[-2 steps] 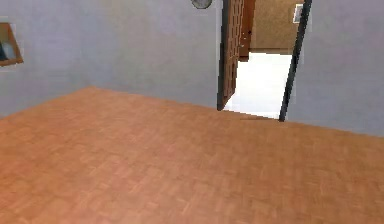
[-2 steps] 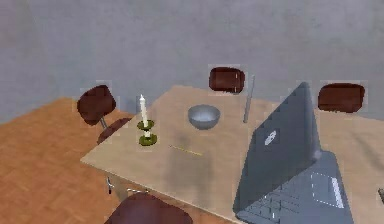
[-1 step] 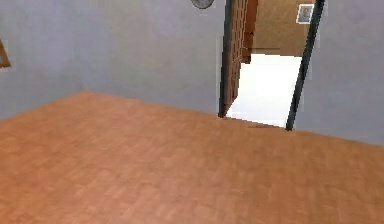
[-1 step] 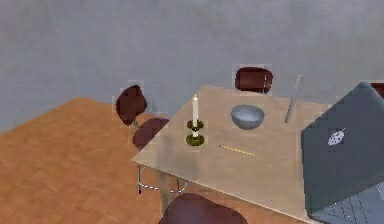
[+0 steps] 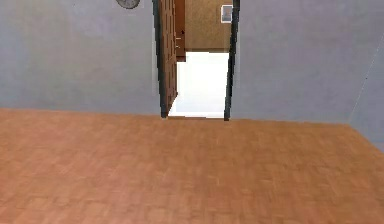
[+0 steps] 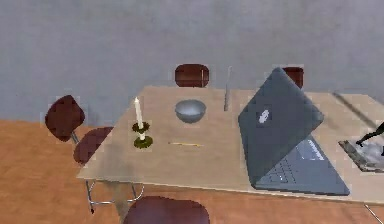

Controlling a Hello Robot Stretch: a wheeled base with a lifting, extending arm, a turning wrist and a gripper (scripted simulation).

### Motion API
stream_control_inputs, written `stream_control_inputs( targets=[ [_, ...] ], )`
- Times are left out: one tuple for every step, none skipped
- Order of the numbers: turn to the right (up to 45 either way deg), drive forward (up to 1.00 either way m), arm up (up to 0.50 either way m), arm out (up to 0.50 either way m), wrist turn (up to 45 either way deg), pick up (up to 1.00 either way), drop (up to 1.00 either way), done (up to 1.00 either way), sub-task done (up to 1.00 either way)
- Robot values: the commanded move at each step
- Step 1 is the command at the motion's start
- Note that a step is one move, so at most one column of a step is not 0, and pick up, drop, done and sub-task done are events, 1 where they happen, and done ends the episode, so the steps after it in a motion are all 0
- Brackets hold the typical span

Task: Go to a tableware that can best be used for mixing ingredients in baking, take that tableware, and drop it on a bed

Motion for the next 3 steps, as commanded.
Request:
stream_control_inputs(
  targets=[
    [0.0, 0.2, 0.0, 0.0, 0.0, 0.0, 0.0, 0.0, 0.0],
    [33.0, 0.0, 0.0, 0.0, 0.0, 0.0, 0.0, 0.0, 0.0],
    [0.0, 0.4, 0.0, 0.0, 0.0, 0.0, 0.0, 0.0, 0.0]
  ],
)
